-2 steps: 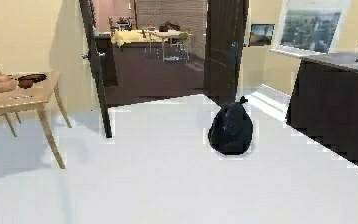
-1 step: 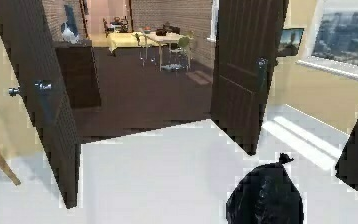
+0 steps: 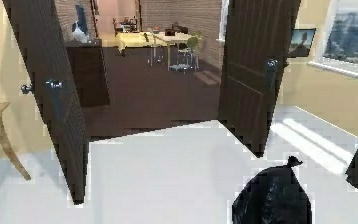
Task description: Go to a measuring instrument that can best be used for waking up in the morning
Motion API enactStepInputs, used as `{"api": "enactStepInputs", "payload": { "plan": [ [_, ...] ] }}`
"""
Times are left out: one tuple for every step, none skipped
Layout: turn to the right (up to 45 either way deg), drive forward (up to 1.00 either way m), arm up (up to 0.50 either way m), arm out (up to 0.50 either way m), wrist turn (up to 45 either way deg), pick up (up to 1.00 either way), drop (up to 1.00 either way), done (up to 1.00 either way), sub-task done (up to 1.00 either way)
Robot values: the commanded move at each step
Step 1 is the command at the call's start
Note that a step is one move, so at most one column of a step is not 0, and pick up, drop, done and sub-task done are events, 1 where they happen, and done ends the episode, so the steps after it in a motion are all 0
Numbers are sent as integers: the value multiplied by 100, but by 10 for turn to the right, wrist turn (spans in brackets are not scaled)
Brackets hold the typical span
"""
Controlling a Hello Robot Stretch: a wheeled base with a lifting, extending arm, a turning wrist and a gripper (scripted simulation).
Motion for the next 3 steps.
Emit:
{"api": "enactStepInputs", "payload": {
  "plan": [
    [-90,0,0,0,0,0,0,0,0],
    [0,100,0,0,0,0,0,0,0],
    [-240,0,0,0,0,0,0,0,0]
  ]
}}
